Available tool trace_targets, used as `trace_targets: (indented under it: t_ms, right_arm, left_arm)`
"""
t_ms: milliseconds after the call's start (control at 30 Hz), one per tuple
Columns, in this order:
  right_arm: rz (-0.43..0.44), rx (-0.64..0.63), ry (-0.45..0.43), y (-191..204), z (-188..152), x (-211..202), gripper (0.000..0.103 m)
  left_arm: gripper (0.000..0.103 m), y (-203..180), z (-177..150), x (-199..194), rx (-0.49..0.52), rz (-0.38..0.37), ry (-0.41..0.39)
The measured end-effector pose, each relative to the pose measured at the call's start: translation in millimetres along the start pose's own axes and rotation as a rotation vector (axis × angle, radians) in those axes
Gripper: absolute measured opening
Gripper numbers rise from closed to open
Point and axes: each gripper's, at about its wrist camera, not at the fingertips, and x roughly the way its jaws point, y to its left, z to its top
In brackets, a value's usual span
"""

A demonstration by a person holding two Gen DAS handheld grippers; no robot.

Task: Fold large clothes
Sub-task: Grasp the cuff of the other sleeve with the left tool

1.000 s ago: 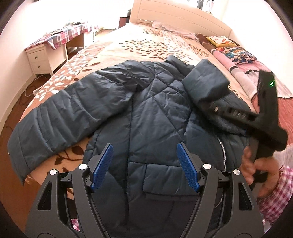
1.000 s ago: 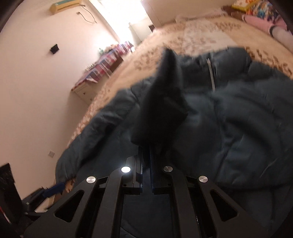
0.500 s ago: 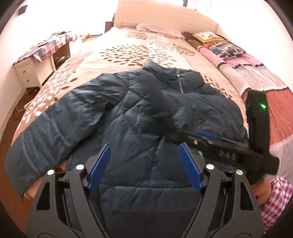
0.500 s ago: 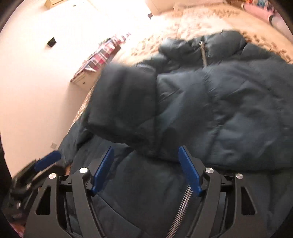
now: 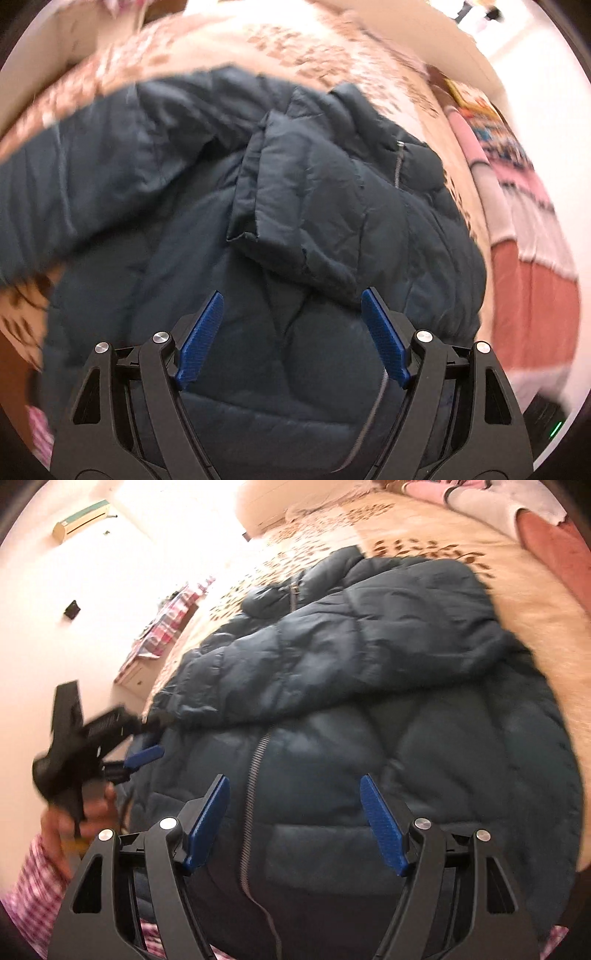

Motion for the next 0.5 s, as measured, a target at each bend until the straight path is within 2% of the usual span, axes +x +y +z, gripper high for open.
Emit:
trace_targets:
  t_ms: [67,267,300,333,400,433,500]
  right_arm:
    - [-0.01,-0.007,-0.01,-3.9,-3.5,-5.4,0.072]
    - [-0.005,0.001,-0.039,-19.4,-3.3,-6.9,0.072]
    - [-0.002,0.006,-0.044,-21.4,-3.1,-7.7,0.072]
    - [0.002,0.013,-0.049,-24.1,-2.0,-8.2,0.072]
    - [0.008,0.02,-0.054,-26.4,-2.3,-9.0,0.072]
    - [0.01,0.021,-0.053,-27.7,-2.5,-9.1,0.072]
    - [0.009,0.02,-0.054,-28.0,-1.9,-7.5,0.072]
  left_arm:
    - [0.076,-3.2,2.3,9.4,-0.024,0.001,-0.002]
    - [0.076,-24.3,10.9,32.0,-0.001,0.073,-0.006]
    - [0.065,-28.2,13.8,34.9,0.001,0.103,-0.012]
    - [0.045,-30.7,16.1,36.6,0.006,0.13,-0.017]
    - [0.023,-35.3,21.6,40.2,0.04,0.159,-0.013]
    - [0.017,-36.6,23.5,38.1,0.048,0.156,-0.018]
    - [0.014,-41.5,28.1,29.8,0.077,0.159,-0.056]
